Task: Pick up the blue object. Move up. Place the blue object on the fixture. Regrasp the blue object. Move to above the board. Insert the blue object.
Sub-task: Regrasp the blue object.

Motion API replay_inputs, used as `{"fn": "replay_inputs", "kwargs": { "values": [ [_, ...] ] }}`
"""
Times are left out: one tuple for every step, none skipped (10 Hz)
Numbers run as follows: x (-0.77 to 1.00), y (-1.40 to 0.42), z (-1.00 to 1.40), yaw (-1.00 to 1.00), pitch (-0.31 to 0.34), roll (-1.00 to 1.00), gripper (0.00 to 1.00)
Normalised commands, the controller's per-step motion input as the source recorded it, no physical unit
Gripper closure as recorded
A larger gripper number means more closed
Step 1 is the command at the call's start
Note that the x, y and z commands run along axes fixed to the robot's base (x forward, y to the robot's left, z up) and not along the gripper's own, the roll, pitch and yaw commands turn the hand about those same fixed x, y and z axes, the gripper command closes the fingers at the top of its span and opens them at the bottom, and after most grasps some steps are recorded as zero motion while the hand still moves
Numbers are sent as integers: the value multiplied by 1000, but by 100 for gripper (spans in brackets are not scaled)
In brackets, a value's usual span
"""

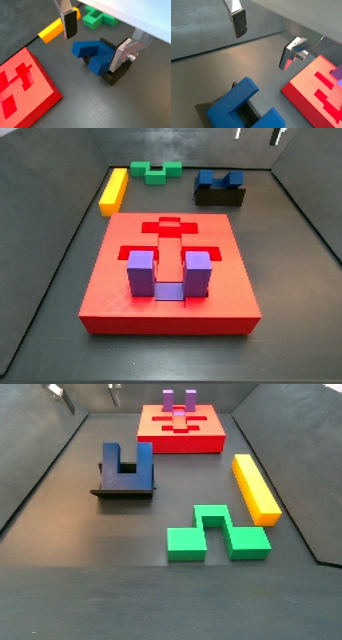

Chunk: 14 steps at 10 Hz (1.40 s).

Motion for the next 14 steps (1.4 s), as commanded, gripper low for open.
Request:
{"fn": "replay_inputs", "kwargs": {
  "values": [
    [-186, -400, 0, 137, 0, 1000, 0],
    [-146, -300, 0, 166, 0, 1000, 0],
    [0, -320, 0, 89, -217, 1000, 0],
    [0, -303, 91, 34, -403, 1000, 0],
    [69, -366, 109, 0, -409, 1000, 0],
    [266, -434, 60, 0, -554, 1000, 0],
    [346, -340, 0, 0, -620, 1000, 0],
    [391, -314, 20, -69, -563, 1000, 0],
    [286, -266, 46, -134, -423, 1000, 0],
    [0, -314, 0, -123, -74, 1000, 0],
    [-109, -269, -6, -209, 37, 1000, 0],
    [-260, -149, 43, -286, 177, 1000, 0],
    [-366, -109, 149, -334, 277, 1000, 0],
    [-369, -140, 114, -340, 314, 1000, 0]
  ]
}}
